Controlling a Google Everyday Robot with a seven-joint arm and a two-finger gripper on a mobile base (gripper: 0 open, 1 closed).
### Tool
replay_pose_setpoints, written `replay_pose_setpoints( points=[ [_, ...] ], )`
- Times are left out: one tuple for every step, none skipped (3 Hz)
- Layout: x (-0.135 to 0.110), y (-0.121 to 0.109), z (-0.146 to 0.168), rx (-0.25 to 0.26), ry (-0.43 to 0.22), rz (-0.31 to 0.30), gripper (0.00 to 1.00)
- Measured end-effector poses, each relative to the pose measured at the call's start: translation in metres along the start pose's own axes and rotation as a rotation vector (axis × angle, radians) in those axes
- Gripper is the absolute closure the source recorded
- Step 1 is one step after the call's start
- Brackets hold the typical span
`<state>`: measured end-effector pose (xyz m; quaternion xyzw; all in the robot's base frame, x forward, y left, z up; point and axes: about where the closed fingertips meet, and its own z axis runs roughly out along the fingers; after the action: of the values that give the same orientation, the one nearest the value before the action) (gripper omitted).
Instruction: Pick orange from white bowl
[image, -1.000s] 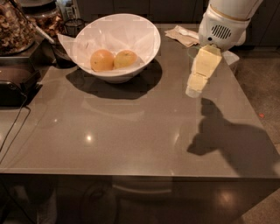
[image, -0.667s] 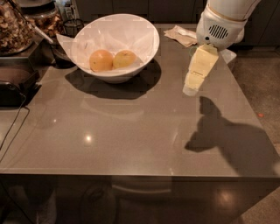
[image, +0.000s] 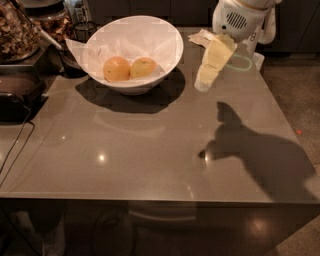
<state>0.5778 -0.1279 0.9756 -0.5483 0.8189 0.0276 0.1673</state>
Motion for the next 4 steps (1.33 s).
replay_pose_setpoints(
  points=[
    [-0.036,-0.019,-0.004,0.015,-0.011,-0.043,0.0],
    [-0.072,-0.034,0.0,0.027,-0.014,-0.088,0.0],
    [-0.082,-0.041,-0.001,0.054,-0.047,-0.09,0.0],
    [-0.086,-0.048,0.006,0.049,-0.078,-0.09,0.0]
  ],
)
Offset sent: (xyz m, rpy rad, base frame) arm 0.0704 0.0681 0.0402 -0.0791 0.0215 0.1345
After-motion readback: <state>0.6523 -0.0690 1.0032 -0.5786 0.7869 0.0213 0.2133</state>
